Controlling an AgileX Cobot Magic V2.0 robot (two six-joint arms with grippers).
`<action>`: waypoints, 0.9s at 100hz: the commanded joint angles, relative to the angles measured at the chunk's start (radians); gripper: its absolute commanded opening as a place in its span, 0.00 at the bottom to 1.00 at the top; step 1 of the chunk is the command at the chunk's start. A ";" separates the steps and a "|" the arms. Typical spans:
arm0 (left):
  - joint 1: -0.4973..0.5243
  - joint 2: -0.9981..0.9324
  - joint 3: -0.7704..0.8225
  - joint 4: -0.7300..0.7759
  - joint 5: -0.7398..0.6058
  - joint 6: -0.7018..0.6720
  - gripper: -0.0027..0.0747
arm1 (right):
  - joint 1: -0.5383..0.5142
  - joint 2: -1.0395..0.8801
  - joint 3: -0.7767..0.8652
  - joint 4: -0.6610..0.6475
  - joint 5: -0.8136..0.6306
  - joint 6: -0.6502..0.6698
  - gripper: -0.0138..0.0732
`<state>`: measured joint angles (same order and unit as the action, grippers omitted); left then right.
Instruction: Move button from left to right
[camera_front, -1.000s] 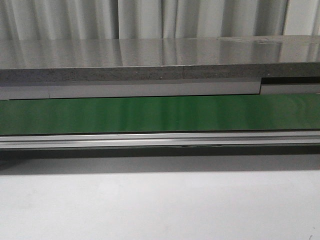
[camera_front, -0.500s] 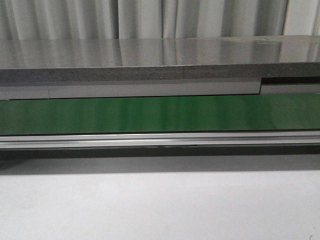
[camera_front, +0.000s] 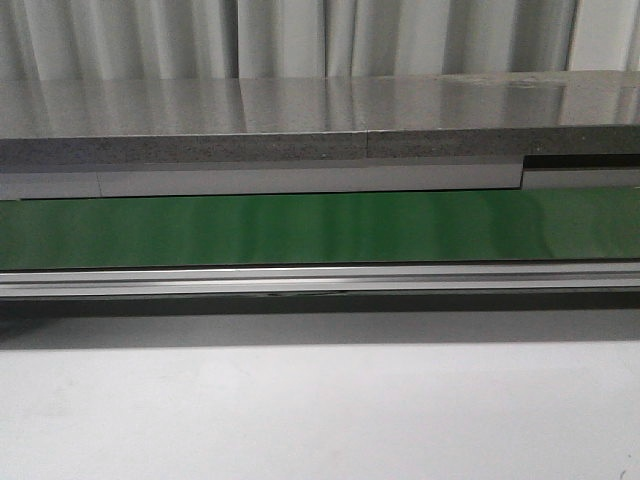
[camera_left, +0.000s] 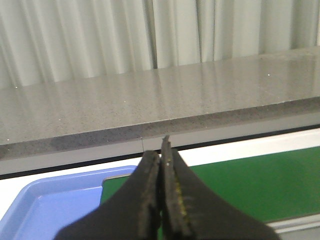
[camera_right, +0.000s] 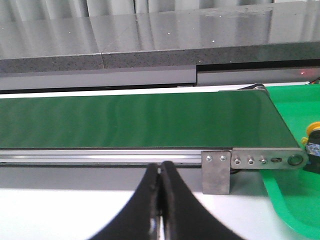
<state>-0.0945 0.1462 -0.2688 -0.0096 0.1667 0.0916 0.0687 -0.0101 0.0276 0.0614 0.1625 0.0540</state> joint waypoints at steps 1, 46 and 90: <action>0.018 -0.008 0.015 0.082 -0.147 -0.124 0.01 | 0.003 -0.016 -0.019 -0.010 -0.087 -0.002 0.08; 0.048 -0.183 0.251 0.085 -0.161 -0.144 0.01 | 0.003 -0.016 -0.019 -0.010 -0.087 -0.002 0.08; 0.048 -0.184 0.307 0.087 -0.207 -0.144 0.01 | 0.003 -0.015 -0.019 -0.010 -0.086 -0.002 0.08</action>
